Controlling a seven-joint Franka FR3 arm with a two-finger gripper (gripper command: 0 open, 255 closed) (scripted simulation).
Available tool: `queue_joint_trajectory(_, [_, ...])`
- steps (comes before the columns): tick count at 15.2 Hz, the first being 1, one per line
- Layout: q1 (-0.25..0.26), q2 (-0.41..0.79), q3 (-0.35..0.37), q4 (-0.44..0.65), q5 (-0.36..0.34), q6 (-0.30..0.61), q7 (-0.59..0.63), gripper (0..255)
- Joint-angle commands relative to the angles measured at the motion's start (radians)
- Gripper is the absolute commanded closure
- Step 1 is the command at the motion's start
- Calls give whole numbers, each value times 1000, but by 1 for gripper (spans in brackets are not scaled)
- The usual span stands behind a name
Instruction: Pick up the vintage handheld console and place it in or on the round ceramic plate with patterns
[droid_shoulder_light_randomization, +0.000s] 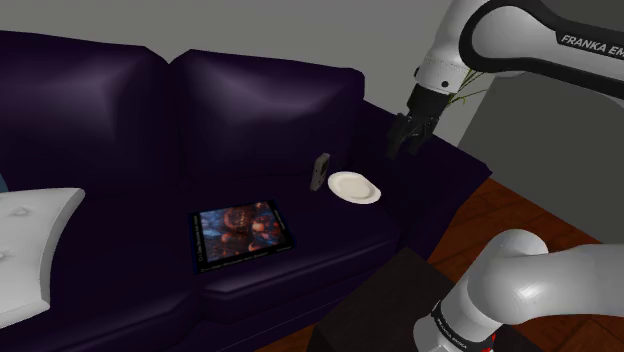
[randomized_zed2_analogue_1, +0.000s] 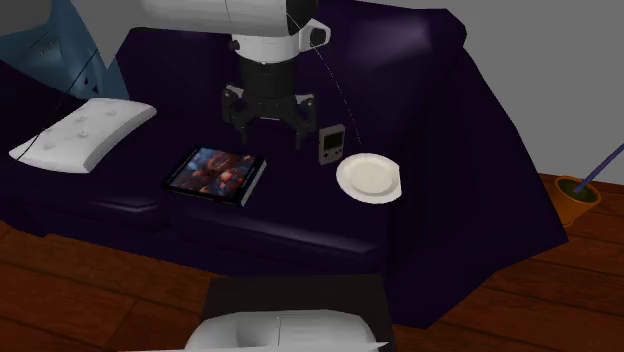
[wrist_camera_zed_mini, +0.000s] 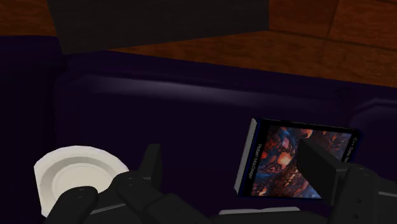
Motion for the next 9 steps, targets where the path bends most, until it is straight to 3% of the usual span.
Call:
queue_joint_trajectory(1, [0,0,0,0,0,0,0,0])
queue_joint_trajectory(9, [-52,271,46,48,3,212,135,0])
